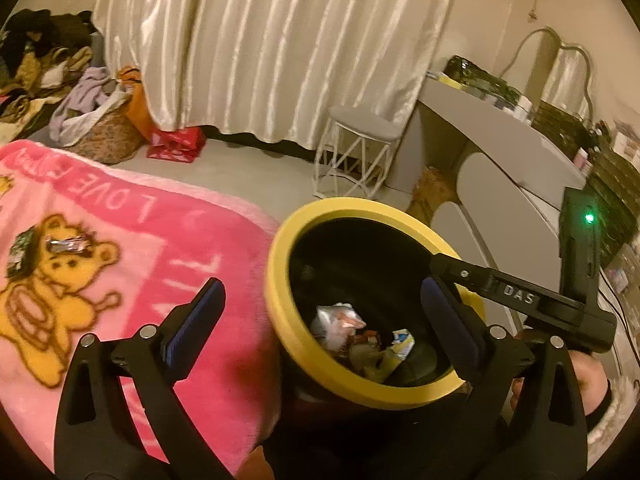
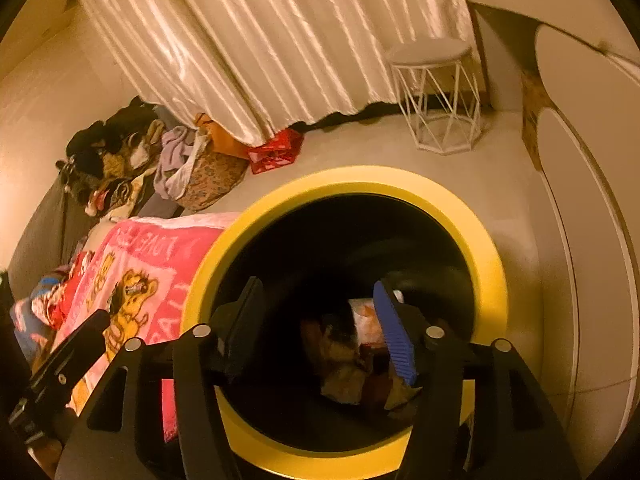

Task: Collect trash
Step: 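Move both open tools back over the green candy pack and chocolate wrapper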

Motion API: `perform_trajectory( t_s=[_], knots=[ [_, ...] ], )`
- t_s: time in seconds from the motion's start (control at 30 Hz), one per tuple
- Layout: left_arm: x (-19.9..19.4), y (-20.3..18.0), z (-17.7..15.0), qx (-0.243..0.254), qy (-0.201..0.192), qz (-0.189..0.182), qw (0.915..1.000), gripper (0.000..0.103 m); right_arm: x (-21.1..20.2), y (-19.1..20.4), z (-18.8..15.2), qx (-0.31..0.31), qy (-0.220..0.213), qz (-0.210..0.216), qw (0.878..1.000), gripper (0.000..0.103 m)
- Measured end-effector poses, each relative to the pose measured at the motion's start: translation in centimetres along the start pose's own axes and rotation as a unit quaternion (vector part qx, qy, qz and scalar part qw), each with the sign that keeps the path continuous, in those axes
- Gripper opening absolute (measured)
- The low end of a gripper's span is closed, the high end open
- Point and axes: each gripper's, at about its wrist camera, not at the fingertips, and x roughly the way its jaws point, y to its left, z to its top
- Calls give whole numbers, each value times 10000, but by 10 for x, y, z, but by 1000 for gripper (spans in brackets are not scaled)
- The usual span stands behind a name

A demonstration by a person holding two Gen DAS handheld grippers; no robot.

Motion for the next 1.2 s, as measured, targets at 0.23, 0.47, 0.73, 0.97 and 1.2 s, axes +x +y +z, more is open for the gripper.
perform_trajectory(
  t_s=[0.23,0.47,0.73,0.97,1.2],
  knots=[
    [-18,32,0,-292,-172,348,9988,92,1,34,-2,-516,-61,164,9985,65],
    [-43,68,3,-417,-435,852,9945,92,10,76,-5,-1032,29,486,9935,68],
    [-67,129,0,-861,-556,1385,9850,92,39,132,-13,-1552,289,720,9848,68],
    [-85,186,-8,-1338,-592,1799,9727,92,77,185,-20,-2051,574,853,9733,68],
    [-92,225,-12,-1576,-555,2056,9643,92,121,232,-24,-2554,799,964,9587,68]
  ],
)
